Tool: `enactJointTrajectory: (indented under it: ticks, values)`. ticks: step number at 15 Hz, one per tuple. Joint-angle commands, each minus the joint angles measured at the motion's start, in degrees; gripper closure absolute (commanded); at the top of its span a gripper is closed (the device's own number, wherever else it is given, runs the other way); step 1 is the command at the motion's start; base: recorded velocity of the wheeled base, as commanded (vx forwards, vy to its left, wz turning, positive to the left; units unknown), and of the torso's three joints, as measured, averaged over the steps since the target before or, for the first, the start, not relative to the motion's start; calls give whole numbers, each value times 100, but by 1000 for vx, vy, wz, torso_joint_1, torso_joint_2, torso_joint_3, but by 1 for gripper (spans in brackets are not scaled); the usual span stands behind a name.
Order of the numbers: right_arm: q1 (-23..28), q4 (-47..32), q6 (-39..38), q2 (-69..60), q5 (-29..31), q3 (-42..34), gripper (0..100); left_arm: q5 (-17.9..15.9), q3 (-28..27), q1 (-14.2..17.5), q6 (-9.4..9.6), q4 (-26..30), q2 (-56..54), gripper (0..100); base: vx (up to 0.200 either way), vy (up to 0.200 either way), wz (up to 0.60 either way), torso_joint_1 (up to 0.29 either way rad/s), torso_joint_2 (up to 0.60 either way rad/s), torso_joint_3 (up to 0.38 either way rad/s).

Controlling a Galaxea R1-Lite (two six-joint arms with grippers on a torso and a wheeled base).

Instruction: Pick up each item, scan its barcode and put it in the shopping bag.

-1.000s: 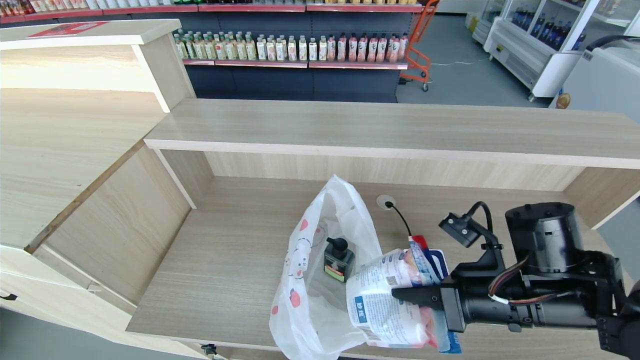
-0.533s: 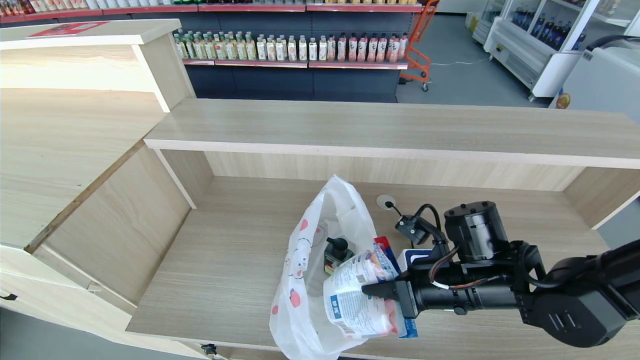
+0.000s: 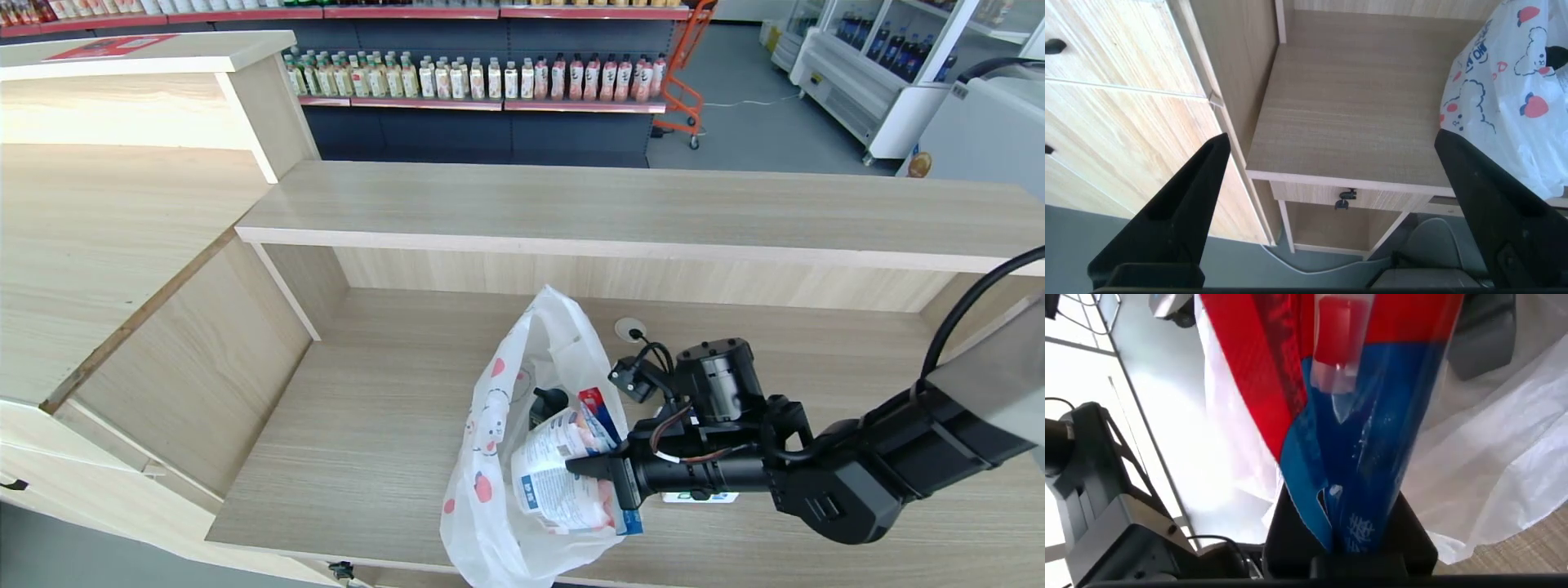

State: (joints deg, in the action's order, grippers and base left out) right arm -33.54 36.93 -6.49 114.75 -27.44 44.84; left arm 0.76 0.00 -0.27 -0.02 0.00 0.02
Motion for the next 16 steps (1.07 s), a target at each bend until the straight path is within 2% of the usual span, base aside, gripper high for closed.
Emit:
enactJointTrajectory:
  ticks: [1,6,10,11,16]
  values:
    - [5,-10,-2,294,-7,236,100,4,0,0,2,0,-2,0,0,0,0,0,0,0]
    - [-57,-1,192,592,-7,482,100,4,0,0,-6,0,-2,0,0,0,0,0,0,0]
    - [-153,-36,218,865,11,983,100,4,0,0,-6,0,-2,0,0,0,0,0,0,0]
    - [-180,-27,218,935,46,1080,0,4,0,0,2,0,-2,0,0,0,0,0,0,0]
    - [-311,8,-222,962,11,1660,0,4,0,0,-6,0,-2,0,0,0,0,0,0,0]
